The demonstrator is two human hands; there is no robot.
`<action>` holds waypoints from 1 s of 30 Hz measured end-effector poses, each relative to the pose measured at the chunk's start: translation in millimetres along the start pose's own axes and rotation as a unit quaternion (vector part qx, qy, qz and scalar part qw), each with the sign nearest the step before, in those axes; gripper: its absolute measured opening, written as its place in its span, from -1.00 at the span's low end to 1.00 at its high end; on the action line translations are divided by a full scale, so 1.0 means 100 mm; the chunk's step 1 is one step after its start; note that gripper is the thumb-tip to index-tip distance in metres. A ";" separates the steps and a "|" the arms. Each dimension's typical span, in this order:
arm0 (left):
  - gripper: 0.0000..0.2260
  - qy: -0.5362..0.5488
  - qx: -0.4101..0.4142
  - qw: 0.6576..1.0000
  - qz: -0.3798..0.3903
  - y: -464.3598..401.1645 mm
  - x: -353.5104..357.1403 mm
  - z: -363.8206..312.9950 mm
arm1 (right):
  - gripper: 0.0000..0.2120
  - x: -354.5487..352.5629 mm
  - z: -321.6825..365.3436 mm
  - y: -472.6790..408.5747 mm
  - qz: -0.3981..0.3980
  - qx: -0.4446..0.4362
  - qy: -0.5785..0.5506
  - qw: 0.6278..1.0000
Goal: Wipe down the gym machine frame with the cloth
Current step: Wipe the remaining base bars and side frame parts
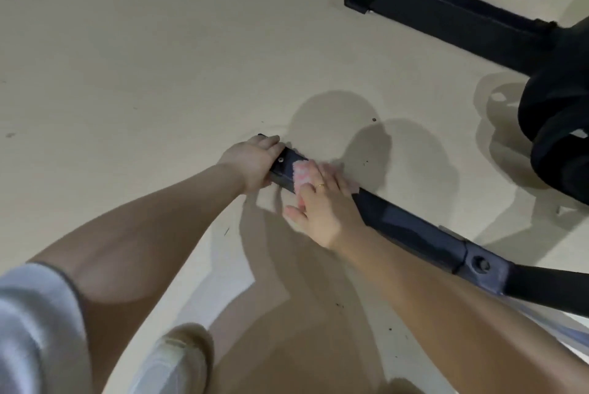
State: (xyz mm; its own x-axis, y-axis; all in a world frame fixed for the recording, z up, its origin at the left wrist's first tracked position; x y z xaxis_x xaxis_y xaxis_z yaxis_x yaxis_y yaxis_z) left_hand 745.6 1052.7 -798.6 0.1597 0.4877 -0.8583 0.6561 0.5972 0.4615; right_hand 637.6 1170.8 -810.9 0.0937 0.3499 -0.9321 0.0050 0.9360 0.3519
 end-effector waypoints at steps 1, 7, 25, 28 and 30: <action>-0.36 -0.019 0.032 0.999 -0.009 -0.06 -0.02 0.05 | -0.56 -0.08 0.01 -0.04 -0.039 0.043 -0.041 0.997; -0.39 -0.014 0.129 0.991 -0.013 -0.19 -0.12 0.16 | -0.41 0.01 0.15 -0.19 0.031 0.132 0.061 0.989; -0.47 0.206 0.112 0.967 -0.103 -0.16 0.09 0.34 | -0.52 -0.03 0.06 -0.49 -0.032 0.168 -0.187 0.967; -0.47 0.201 0.093 0.971 -0.095 -0.17 0.09 0.33 | -0.65 -0.14 0.13 -0.69 -0.072 0.170 -0.164 0.969; -0.48 0.197 0.085 0.973 -0.090 -0.16 0.08 0.31 | -0.81 -0.09 0.14 -0.51 -0.132 0.168 -0.047 0.976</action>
State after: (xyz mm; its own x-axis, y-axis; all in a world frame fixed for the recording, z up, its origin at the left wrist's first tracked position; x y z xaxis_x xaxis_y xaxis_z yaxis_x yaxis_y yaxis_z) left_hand 759.5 1026.8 -820.1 -0.2422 0.6117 -0.7531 0.7648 0.5980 0.2397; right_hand 650.4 1119.6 -819.0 0.1357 0.0789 -0.9876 0.3663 0.9222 0.1240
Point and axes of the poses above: each hand's wrist, its own y-axis away from the middle knuckle, its own x-axis out of the palm, z = x × y, the point moved 3 cm from there along -y, towards the middle knuckle, and after that the axes turned 10 degrees about y, right-handed, at the moved point
